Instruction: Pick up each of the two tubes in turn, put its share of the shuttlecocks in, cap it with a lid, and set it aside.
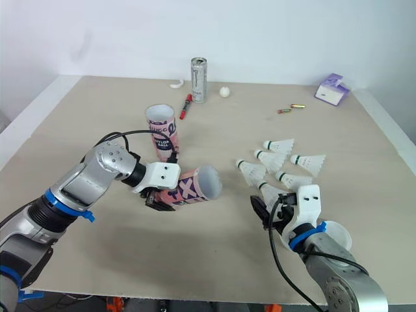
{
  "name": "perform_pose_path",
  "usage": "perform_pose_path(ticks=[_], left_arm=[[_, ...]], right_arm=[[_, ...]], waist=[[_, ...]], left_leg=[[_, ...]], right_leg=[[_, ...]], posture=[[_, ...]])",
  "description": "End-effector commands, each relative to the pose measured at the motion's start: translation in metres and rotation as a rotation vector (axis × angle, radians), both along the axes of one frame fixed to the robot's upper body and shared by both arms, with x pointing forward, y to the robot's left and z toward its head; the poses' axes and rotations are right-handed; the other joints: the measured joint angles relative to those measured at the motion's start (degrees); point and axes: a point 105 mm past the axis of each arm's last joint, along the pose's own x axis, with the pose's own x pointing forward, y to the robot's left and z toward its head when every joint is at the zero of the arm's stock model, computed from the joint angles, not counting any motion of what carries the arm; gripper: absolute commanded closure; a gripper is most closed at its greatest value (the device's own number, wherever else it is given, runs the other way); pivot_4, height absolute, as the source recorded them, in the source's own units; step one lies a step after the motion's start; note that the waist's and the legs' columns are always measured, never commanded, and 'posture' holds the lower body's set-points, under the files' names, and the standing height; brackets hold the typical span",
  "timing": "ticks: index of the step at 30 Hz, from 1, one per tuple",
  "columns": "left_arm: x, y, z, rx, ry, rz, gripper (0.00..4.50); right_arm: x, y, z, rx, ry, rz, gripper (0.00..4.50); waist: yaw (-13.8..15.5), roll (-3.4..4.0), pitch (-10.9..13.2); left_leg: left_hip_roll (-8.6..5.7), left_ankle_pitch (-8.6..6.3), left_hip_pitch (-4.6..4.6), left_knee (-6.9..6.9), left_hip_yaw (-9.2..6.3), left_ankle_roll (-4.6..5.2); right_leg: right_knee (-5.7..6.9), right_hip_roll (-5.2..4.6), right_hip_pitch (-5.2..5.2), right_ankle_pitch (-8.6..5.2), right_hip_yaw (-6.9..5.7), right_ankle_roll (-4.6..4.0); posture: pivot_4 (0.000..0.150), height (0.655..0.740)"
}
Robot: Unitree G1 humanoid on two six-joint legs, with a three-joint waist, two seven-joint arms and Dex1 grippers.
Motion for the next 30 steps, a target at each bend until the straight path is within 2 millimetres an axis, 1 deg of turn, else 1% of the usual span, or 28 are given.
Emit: perform_pose_path(ticks=[1,2,3,4,6,7,8,9,10,11,12,13,19,22,26,28,30], left_arm=[[0.001,-0.003,0.009,-0.013,-0.042,-0.003,0.82],[0.001,-0.003,0.008,-0.013,-0.043,-0.002,0.82],[0.0,-0.004,0.008,-0.014,-0.043,-0.002,0.82],[0.001,-0.004,0.008,-0.016,-0.043,-0.001,0.82],[0.0,-0.004,0.008,-0.017,-0.042,-0.001,0.82],[0.0,-0.005,0.008,-0.018,-0.042,-0.002,0.82],[0.0,-0.005,0.008,-0.019,-0.043,-0.002,0.82],[0.0,-0.005,0.008,-0.02,-0.043,-0.002,0.82],[0.0,-0.006,0.008,-0.021,-0.043,-0.002,0.82],[0.0,-0.006,0.008,-0.022,-0.043,-0.002,0.82],[0.0,-0.006,0.008,-0.023,-0.042,-0.002,0.82],[0.0,-0.007,0.008,-0.023,-0.041,-0.003,0.82],[0.003,-0.008,0.008,-0.026,-0.042,-0.002,0.82],[0.004,-0.009,0.008,-0.027,-0.042,-0.001,0.82],[0.007,-0.01,0.008,-0.025,-0.035,-0.002,0.82],[0.008,-0.01,0.008,-0.021,-0.032,-0.004,0.82],[0.009,-0.01,0.008,-0.017,-0.028,-0.005,0.82]], right_arm=[[0.009,-0.004,0.004,-0.014,0.003,-0.05,0.52],[0.01,-0.005,0.004,-0.019,0.005,-0.057,0.68],[0.01,-0.006,0.004,-0.022,0.006,-0.061,1.35],[0.01,-0.006,0.005,-0.025,0.007,-0.064,1.41],[0.01,-0.006,0.005,-0.032,0.012,-0.065,1.99],[0.01,-0.006,0.005,-0.036,0.014,-0.065,2.54],[0.01,-0.006,0.005,-0.037,0.016,-0.066,2.96],[0.009,-0.006,0.006,-0.038,0.017,-0.067,3.08],[0.009,-0.006,0.006,-0.04,0.019,-0.069,3.62],[0.009,-0.006,0.006,-0.041,0.019,-0.07,3.91],[0.008,-0.006,0.006,-0.041,0.02,-0.072,4.29],[0.008,-0.006,0.006,-0.042,0.02,-0.072,4.43],[0.005,-0.004,0.014,-0.097,0.004,-0.047,4.43],[-0.002,0.0,0.028,-0.166,-0.022,0.024,4.43],[-0.018,0.007,0.062,-0.348,-0.077,0.226,4.43],[-0.022,0.009,0.077,-0.411,-0.107,0.296,4.43],[-0.025,0.012,0.09,-0.497,-0.128,0.371,4.43]], waist=[[0.0,0.0,0.0],[0.0,0.0,0.0],[0.0,0.0,0.0],[0.0,0.0,0.0],[0.0,0.0,0.0],[0.0,0.0,0.0],[0.0,0.0,0.0],[0.0,0.0,0.0],[0.0,0.0,0.0],[0.0,0.0,0.0],[0.0,0.0,0.0],[0.0,0.01,0.0],[0.0,0.01,0.0],[0.0,0.02,0.0],[0.0,0.02,0.0],[0.0,0.16,0.0],[0.0,0.11,0.0]], left_leg=[[0.0,0.0,0.0,0.0,-0.02,0.0],[0.0,0.0,-0.01,-0.01,-0.02,0.0],[0.0,0.0,-0.01,-0.01,-0.02,0.0],[0.0,0.0,-0.01,-0.01,-0.02,0.0],[0.0,0.0,-0.02,0.0,-0.02,0.0],[0.0,0.0,-0.02,0.0,-0.02,0.0],[0.0,0.0,-0.02,0.0,-0.02,0.0],[0.0,0.0,-0.02,0.0,-0.02,0.0],[0.0,0.0,-0.02,0.0,-0.02,0.0],[0.0,0.0,-0.02,0.0,-0.03,0.0],[0.0,0.0,-0.02,0.0,-0.03,0.0],[0.0,0.0,-0.02,0.0,-0.03,0.0],[0.0,0.0,-0.02,0.0,-0.03,0.0],[-0.01,0.0,-0.02,0.0,-0.02,0.0],[-0.02,0.0,-0.02,0.01,-0.02,0.0],[-0.02,0.0,-0.05,0.04,-0.04,0.0],[-0.09,0.01,-0.08,0.09,-0.06,0.01]], right_leg=[[0.0,0.0,0.0,0.03,-0.02,0.06],[0.0,0.0,0.0,0.04,-0.02,0.08],[0.0,0.0,0.0,0.04,-0.01,0.09],[0.0,0.0,0.0,0.05,-0.02,0.1],[0.0,0.0,0.0,0.05,-0.02,0.1],[0.0,0.0,0.0,0.05,-0.02,0.11],[0.0,0.0,0.0,0.06,-0.01,0.11],[0.0,0.0,0.0,0.06,-0.01,0.12],[0.0,0.0,0.0,0.06,-0.01,0.12],[0.0,0.0,0.0,0.06,-0.02,0.12],[0.0,0.0,0.0,0.06,-0.02,0.12],[0.0,0.0,0.0,0.06,-0.01,0.12],[0.0,0.0,0.0,0.06,-0.02,0.12],[0.0,0.0,0.0,0.06,-0.01,0.13],[0.01,-0.01,0.0,0.06,0.0,0.13],[0.01,-0.01,0.0,0.06,-0.01,0.13],[0.01,-0.02,0.01,0.07,0.03,0.2]], posture=[[0.15,0.74],[0.15,0.74],[0.15,0.74],[0.15,0.74],[0.15,0.74],[0.15,0.74],[0.15,0.74],[0.15,0.74],[0.15,0.74],[0.15,0.74],[0.15,0.74],[0.15,0.74],[0.15,0.74],[0.15,0.74],[0.15,0.74],[0.15,0.74],[0.15,0.74]])
